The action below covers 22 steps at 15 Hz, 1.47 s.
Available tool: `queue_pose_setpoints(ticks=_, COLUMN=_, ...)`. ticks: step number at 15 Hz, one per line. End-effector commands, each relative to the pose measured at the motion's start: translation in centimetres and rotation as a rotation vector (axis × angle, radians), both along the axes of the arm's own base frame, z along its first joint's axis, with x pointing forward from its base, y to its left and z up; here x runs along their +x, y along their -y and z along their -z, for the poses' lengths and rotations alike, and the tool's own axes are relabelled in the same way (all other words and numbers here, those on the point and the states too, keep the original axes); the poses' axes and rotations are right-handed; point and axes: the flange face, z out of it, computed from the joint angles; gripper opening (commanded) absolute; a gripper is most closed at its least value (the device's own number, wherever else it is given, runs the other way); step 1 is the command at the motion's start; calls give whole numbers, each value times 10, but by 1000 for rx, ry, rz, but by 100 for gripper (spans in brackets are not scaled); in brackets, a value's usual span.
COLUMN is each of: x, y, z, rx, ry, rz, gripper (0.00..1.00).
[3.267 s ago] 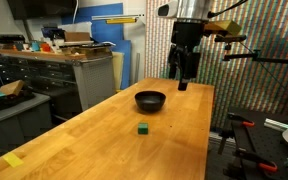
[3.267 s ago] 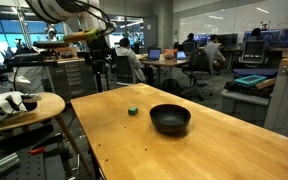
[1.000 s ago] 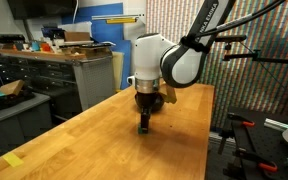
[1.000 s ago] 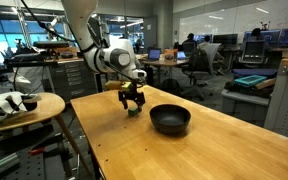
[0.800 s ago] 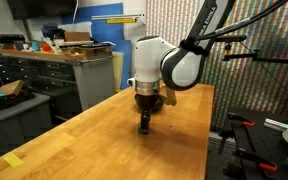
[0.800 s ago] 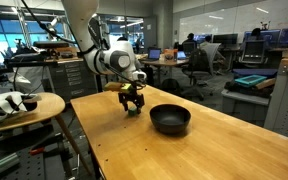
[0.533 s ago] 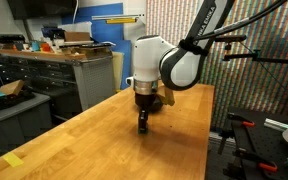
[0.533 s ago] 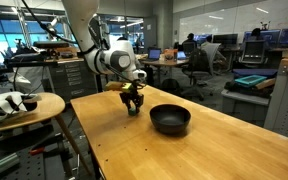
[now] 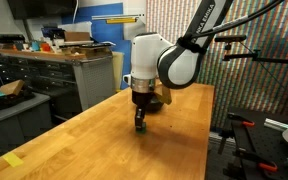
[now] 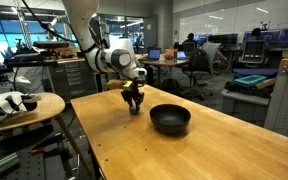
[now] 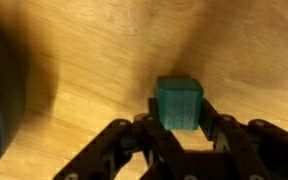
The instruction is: Put the green thing in the bowl
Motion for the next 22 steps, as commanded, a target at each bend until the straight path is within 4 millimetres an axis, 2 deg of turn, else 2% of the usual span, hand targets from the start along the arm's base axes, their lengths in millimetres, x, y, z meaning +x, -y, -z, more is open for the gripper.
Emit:
queue_pose_setpoints(ticks=1, x=1, y=-1, z=-8, rx=2, ry=5, rz=1, gripper=17)
queue_pose_setpoints(ticks=5, x=9, y=2, z=-28, rx=-6, ry=12, rz=6, gripper=17)
queue_pose_setpoints(ticks=9, x=23, y=6, z=-60, rx=-20, ry=25, rz=18, gripper=17)
queue_pose_setpoints(ticks=12, x=34, y=16, z=-84, rx=-56, ry=13, rz=46, gripper=17)
queue_pose_setpoints(ticks=17, x=51, y=40, z=-127, rx=-92, ry=33, rz=96, gripper=17)
queue_pose_setpoints(ticks=22, x=57, y=86, z=-143, rx=-115, ry=61, rz=192, gripper=17)
